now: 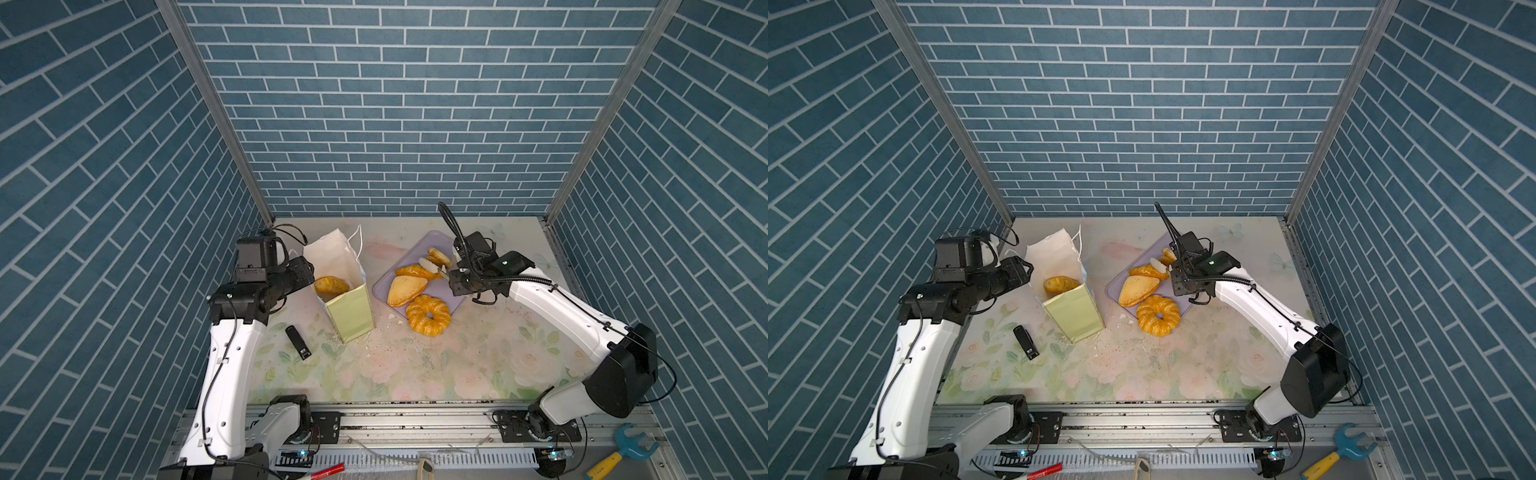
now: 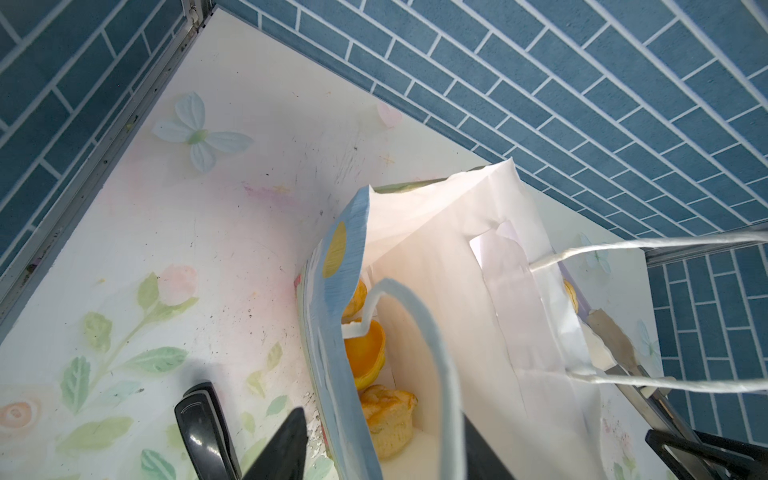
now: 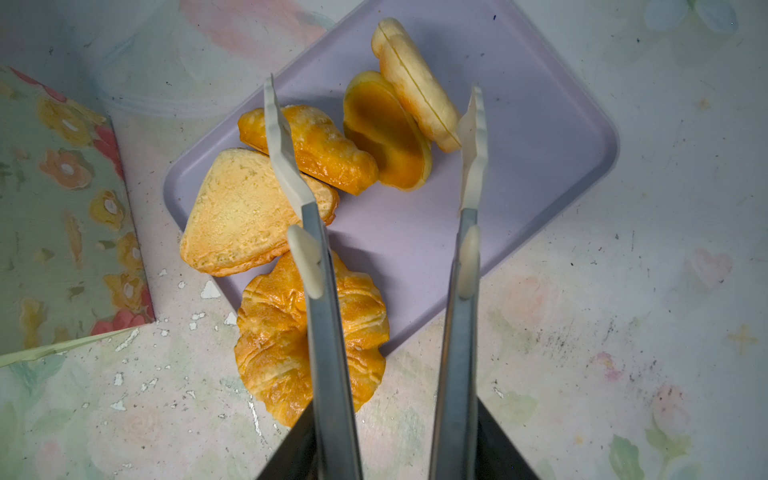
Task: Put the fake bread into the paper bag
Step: 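Lower the open tongs onto a long pale bun and pinch it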
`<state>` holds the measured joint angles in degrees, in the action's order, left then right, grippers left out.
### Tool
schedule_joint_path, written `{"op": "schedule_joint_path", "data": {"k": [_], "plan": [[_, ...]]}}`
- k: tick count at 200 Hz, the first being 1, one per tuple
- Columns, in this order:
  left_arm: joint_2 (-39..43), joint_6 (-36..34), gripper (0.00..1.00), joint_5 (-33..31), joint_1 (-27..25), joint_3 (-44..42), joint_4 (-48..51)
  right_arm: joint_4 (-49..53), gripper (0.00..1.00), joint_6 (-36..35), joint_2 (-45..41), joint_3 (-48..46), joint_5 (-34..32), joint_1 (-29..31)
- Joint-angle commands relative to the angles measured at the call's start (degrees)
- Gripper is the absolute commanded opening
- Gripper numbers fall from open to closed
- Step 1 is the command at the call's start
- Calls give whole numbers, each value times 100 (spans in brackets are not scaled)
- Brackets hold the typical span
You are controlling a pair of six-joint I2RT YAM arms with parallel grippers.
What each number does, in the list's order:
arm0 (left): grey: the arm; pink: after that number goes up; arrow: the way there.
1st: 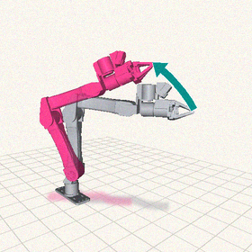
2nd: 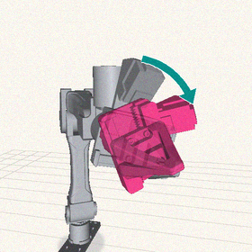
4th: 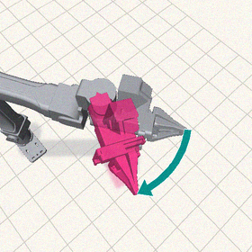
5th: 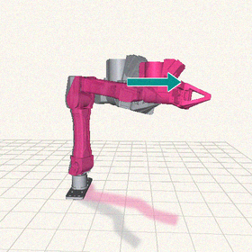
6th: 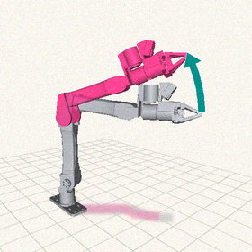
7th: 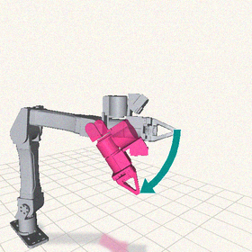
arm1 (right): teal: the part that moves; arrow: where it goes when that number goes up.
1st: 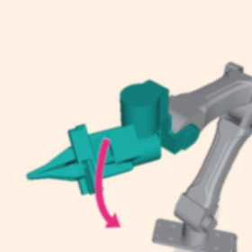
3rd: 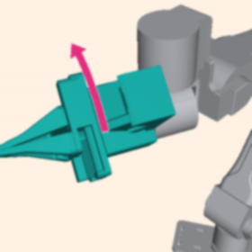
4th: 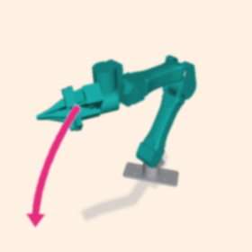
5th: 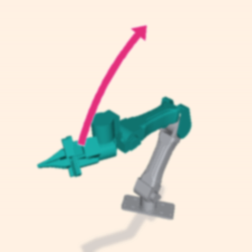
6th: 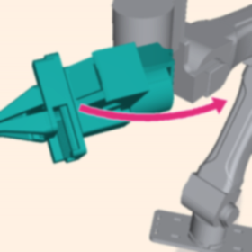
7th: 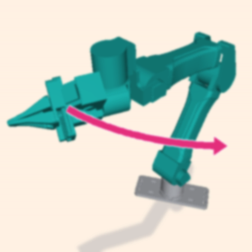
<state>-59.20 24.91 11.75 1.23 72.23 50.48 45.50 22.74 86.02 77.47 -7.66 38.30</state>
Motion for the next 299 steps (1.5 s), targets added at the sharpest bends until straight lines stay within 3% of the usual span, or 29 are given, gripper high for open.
{"op": "schedule_joint_path", "data": {"k": [1, 50, 120, 160, 206, 299], "plan": [[59, 27, 54, -53, -18, -117, 138, -164, 50, 93, -55, 111, -121, -36], [34, 37, 54, -86, -18, -113, 147, 52, 50, -294, 89, 552, -490, -75], [47, 74, 54, -153, -16, -82, 215, 12, 46, -772, 1130, 1147, 107, -525], [143, 134, 54, -207, -18, -139, 217, 126, 35, -902, 1503, 1407, 276, -570], [188, 142, 54, -211, -18, -189, 202, 175, 21, -960, 1327, 1457, 150, -570], [134, 125, 55, -148, -18, 65, 136, 522, 15, -1068, 411, 1675, -148, -570]]}}
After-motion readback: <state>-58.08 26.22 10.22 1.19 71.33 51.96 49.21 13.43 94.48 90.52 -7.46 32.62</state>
